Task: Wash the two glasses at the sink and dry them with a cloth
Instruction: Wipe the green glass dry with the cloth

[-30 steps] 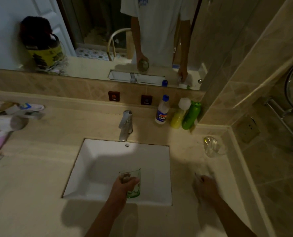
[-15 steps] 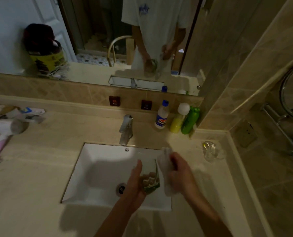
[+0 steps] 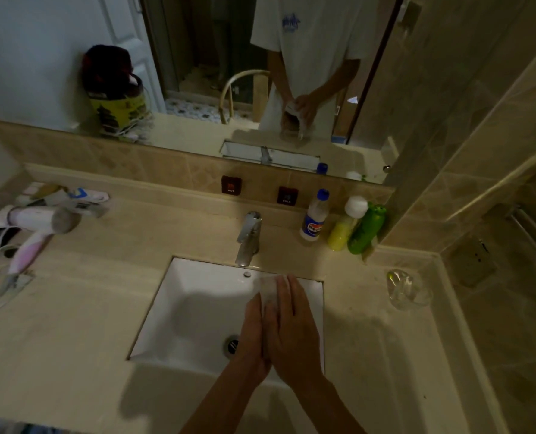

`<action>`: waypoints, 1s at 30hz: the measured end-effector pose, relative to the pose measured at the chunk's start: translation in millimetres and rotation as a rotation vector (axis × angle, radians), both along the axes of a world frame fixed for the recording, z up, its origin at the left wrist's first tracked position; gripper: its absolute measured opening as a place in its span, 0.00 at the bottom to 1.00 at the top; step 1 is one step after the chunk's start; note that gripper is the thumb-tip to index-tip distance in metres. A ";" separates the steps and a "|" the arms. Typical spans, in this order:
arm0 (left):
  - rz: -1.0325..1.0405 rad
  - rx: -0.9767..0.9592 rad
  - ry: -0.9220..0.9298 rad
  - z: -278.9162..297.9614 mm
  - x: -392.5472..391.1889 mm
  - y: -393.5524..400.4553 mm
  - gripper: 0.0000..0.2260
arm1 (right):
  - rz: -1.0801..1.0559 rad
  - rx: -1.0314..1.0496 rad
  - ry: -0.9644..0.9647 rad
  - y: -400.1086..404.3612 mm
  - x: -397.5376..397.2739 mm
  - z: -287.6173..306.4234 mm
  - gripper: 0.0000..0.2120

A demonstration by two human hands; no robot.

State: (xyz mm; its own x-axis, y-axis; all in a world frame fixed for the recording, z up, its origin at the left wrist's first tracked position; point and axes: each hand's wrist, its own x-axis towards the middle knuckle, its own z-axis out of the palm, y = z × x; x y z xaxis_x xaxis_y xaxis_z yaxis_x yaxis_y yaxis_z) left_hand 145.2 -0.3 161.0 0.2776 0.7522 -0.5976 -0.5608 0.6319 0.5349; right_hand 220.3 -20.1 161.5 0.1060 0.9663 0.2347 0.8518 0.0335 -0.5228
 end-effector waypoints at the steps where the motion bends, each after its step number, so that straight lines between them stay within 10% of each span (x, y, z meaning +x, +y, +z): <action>1: 0.033 0.026 -0.008 -5.5 -1.4 -0.7 0.21 | -0.053 -0.023 0.175 5.4 -1.3 1.9 0.30; 9: -0.012 0.036 0.190 23.5 0.1 4.4 0.26 | -0.048 -0.451 0.941 44.8 23.8 12.9 0.12; 11: 0.056 -0.007 0.167 22.8 1.6 4.1 0.23 | -0.028 -0.341 0.833 35.3 15.7 9.5 0.17; 16: 0.108 0.012 0.176 8.4 -3.6 11.9 0.20 | 0.110 -0.220 -0.163 -7.9 -6.9 -26.4 0.27; 18: 0.082 0.007 0.204 7.4 -1.1 12.3 0.20 | 0.050 -0.188 -0.203 -14.2 -3.9 -29.1 0.27; 27: -0.038 0.106 0.201 14.8 6.6 15.1 0.21 | -0.094 -0.414 0.940 36.3 30.5 15.0 0.30; 30: -0.008 0.082 0.185 16.6 9.2 13.6 0.23 | -0.124 -0.485 1.107 33.3 35.7 19.6 0.12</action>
